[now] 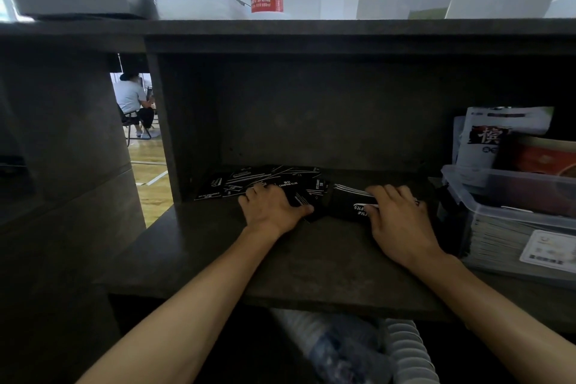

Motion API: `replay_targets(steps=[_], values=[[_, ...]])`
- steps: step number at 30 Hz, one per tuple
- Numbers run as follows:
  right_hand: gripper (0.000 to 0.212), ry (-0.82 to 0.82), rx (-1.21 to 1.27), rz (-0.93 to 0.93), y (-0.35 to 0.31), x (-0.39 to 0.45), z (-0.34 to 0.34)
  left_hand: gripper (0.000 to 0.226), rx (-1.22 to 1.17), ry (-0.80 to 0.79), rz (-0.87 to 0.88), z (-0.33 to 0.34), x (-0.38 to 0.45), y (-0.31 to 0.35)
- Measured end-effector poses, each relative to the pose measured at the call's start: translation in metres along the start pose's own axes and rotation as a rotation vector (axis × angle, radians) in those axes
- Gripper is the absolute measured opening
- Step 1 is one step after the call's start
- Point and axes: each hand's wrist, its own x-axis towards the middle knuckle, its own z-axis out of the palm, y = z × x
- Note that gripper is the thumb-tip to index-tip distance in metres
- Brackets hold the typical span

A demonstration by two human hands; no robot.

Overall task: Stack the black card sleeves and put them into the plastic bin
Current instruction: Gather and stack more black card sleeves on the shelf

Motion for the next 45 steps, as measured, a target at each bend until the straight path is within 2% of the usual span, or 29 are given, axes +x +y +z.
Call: replay_targets(steps=[3, 5, 10, 12, 14, 18, 22, 25, 29, 32, 33, 35, 37, 39, 45], values=[[0.039, 0.000, 0.002, 0.002, 0.000, 0.000, 0.000, 0.048, -0.123, -0.007, 0.017, 0.002, 0.007, 0.002], [0.039, -0.003, 0.003, 0.001, 0.000, 0.000, 0.001, 0.036, -0.207, -0.011, 0.008, 0.005, 0.011, 0.000], [0.035, 0.018, 0.006, -0.005, 0.001, -0.001, 0.002, 0.069, -0.149, -0.017, -0.068, 0.005, 0.009, -0.005], [0.034, 0.025, 0.007, -0.010, 0.000, -0.001, 0.002, 0.063, -0.148, -0.034, -0.062, 0.004, 0.009, -0.004], [0.035, 0.021, 0.007, -0.009, 0.000, -0.001, 0.001, 0.046, -0.208, -0.069, -0.062, 0.003, 0.012, -0.003], [0.036, 0.018, -0.002, 0.001, 0.000, 0.000, 0.001, 0.014, -0.511, 0.017, -0.066, -0.002, 0.012, -0.004], [0.036, 0.017, -0.001, 0.003, 0.000, 0.000, 0.001, 0.013, -1.019, 0.065, 0.056, -0.011, 0.006, -0.004], [0.036, 0.022, -0.001, 0.008, 0.000, 0.000, 0.001, 0.015, -1.252, -0.026, 0.124, -0.017, 0.001, -0.001], [0.037, 0.018, 0.004, 0.003, 0.001, 0.000, 0.001, 0.020, -1.121, -0.081, 0.317, -0.021, -0.004, -0.003], [0.037, 0.012, 0.010, 0.002, 0.001, 0.000, 0.000, 0.005, -1.091, -0.142, 0.386, -0.023, -0.010, -0.001], [0.037, 0.011, 0.012, 0.002, 0.001, 0.000, -0.001, 0.009, -1.069, -0.114, 0.412, -0.022, -0.011, -0.002], [0.038, 0.007, 0.013, 0.004, 0.000, -0.001, -0.001, 0.033, -0.959, -0.037, 0.521, -0.020, -0.012, -0.003], [0.038, 0.003, 0.014, 0.013, 0.000, -0.001, -0.002, 0.044, -0.858, -0.041, 0.606, -0.019, -0.013, -0.004], [0.037, 0.004, 0.022, 0.018, 0.000, -0.001, -0.002, 0.045, -0.699, -0.041, 0.647, -0.017, -0.013, -0.006], [0.041, -0.014, 0.063, 0.020, 0.000, 0.001, -0.002, 0.046, -0.256, 0.166, 0.767, -0.012, -0.016, 0.005]])
